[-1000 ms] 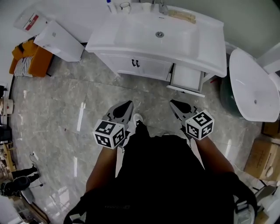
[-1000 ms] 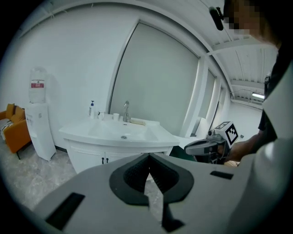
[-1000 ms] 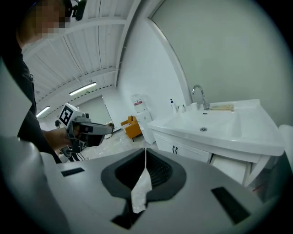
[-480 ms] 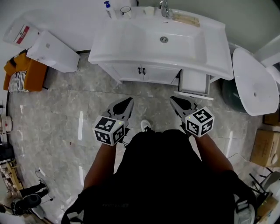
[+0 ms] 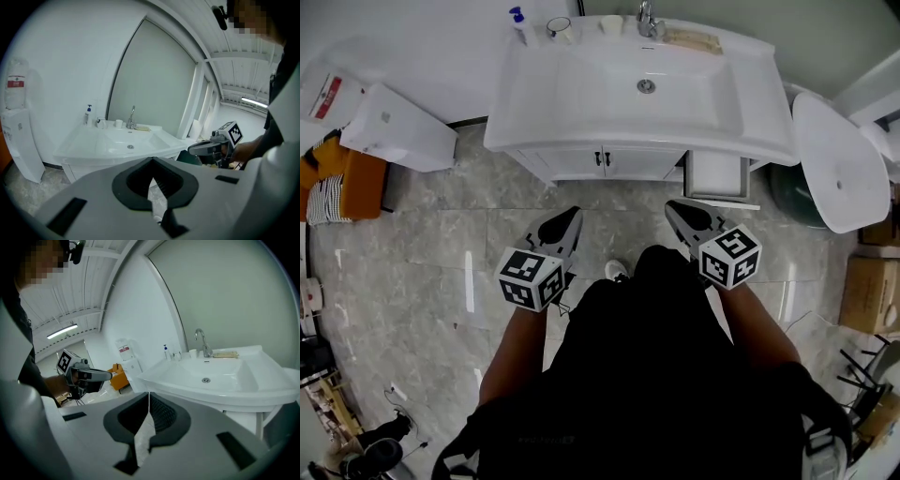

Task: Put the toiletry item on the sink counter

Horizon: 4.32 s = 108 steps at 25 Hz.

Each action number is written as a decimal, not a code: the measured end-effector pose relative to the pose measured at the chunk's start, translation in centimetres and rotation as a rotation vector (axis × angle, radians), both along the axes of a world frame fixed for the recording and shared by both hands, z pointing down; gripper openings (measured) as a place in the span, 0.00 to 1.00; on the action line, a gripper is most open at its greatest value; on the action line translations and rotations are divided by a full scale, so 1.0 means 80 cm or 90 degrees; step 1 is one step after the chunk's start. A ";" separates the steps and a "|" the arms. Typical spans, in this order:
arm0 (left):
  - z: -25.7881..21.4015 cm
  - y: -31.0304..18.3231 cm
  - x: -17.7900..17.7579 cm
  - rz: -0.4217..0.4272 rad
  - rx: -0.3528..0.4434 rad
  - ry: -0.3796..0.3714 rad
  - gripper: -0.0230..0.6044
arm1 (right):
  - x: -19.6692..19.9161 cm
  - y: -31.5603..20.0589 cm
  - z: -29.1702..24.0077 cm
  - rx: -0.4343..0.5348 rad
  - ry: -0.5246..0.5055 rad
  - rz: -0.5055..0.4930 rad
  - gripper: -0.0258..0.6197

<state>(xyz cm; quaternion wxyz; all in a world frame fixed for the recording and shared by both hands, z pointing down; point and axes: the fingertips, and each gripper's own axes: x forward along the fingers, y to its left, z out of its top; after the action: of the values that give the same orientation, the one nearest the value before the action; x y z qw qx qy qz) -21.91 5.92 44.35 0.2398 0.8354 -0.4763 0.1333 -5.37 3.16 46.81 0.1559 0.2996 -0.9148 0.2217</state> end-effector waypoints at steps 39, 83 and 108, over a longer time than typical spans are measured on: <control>-0.004 -0.382 0.054 0.075 0.024 -0.052 0.03 | 0.087 -0.408 0.001 0.163 0.205 0.062 0.05; 0.050 -0.467 0.031 0.033 -0.046 -0.064 0.03 | 0.136 -0.739 0.258 0.226 0.800 -0.191 0.37; 0.026 -0.431 0.019 0.078 -0.020 -0.054 0.03 | 0.151 -0.668 0.207 0.262 0.839 -0.166 0.11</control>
<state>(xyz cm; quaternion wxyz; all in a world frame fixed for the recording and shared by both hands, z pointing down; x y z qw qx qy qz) -20.36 -28.53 46.42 0.2237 0.8528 -0.4316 0.1908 6.67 -50.28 63.38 0.6430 0.2826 -0.6818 -0.2043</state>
